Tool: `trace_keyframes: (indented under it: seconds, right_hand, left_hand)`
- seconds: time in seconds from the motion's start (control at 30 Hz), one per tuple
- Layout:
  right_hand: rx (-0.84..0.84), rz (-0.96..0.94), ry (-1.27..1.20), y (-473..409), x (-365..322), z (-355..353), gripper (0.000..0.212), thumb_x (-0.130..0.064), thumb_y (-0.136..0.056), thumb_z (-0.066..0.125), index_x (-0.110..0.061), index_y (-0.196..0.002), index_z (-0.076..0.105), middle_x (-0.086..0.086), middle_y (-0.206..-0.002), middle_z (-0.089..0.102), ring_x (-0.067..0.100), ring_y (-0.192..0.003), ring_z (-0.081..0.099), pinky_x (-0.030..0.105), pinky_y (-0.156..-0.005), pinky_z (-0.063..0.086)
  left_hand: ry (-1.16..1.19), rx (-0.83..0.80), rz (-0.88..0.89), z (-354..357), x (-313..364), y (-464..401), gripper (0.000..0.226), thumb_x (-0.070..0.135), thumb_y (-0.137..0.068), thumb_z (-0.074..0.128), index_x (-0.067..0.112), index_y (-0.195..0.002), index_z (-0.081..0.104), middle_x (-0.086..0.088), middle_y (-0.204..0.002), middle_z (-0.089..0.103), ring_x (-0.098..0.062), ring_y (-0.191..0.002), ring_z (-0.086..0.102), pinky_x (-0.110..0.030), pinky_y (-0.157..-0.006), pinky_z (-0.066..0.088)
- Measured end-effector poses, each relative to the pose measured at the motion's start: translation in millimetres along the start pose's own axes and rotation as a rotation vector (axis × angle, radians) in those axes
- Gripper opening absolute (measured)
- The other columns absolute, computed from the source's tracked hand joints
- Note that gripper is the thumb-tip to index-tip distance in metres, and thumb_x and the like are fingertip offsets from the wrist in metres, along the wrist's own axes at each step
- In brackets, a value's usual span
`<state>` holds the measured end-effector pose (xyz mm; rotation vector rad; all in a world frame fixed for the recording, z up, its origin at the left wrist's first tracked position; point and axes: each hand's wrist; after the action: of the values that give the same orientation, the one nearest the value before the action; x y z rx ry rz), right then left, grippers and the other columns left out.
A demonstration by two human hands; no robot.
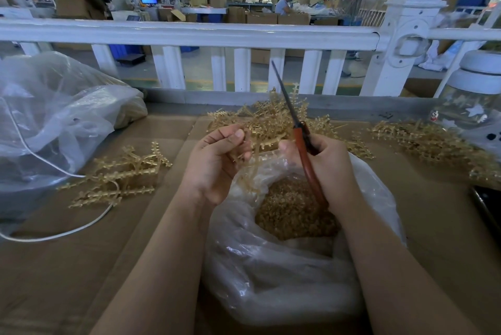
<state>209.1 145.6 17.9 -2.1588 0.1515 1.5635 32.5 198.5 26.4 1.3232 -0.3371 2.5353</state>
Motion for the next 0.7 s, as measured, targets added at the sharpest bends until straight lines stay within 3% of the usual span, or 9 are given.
trace_keyframes:
  seconds: [0.13, 0.37, 0.5, 0.7]
  right_hand:
    - [-0.065, 0.042, -0.155, 1.9, -5.3, -1.4, 0.014, -0.03, -0.08, 0.082, -0.018, -0.086, 0.078, -0.002, -0.081, 0.077, 0.008, -0.076, 0.073, 0.013, -0.066, 0.053]
    - [-0.148, 0.084, -0.153, 4.0, -9.0, 0.4, 0.014, -0.024, -0.084, 0.08, -0.012, -0.081, 0.074, -0.002, -0.062, 0.069, -0.001, -0.044, 0.056, 0.008, -0.047, 0.041]
    - [-0.092, 0.084, -0.069, 3.2, -6.6, 1.5, 0.025, -0.036, -0.075, 0.086, -0.014, -0.084, 0.077, -0.002, -0.074, 0.074, 0.003, -0.063, 0.067, 0.012, -0.06, 0.05]
    - [-0.129, 0.079, 0.043, 1.4, -0.8, 4.5, 0.015, -0.026, -0.078, 0.086, -0.018, -0.086, 0.077, -0.007, -0.077, 0.075, 0.005, -0.067, 0.069, 0.012, -0.058, 0.051]
  left_hand:
    - [0.009, 0.0, -0.066, 3.6, -2.8, 0.6, 0.014, 0.004, -0.074, 0.066, 0.009, -0.087, 0.066, -0.004, -0.07, 0.067, -0.012, -0.055, 0.062, -0.02, -0.051, 0.052]
    - [0.004, 0.013, -0.14, 2.0, -7.0, 0.5, 0.017, 0.006, -0.07, 0.07, 0.011, -0.086, 0.069, -0.004, -0.072, 0.07, -0.012, -0.055, 0.062, -0.022, -0.057, 0.056]
    - [-0.009, 0.017, -0.153, 0.7, -5.5, -0.1, 0.014, 0.011, -0.07, 0.071, 0.015, -0.083, 0.069, 0.0, -0.069, 0.068, -0.01, -0.056, 0.063, -0.02, -0.06, 0.051]
    - [0.16, 0.024, -0.144, 1.6, -3.7, 0.1, 0.006, 0.01, -0.072, 0.067, 0.013, -0.075, 0.071, 0.001, -0.066, 0.066, -0.007, -0.057, 0.064, -0.018, -0.06, 0.055]
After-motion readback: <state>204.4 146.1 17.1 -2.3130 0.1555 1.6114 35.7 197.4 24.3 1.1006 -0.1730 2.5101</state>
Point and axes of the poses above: each hand's wrist, its own y-axis away from the middle knuckle, its own z-axis out of the palm, x = y × z
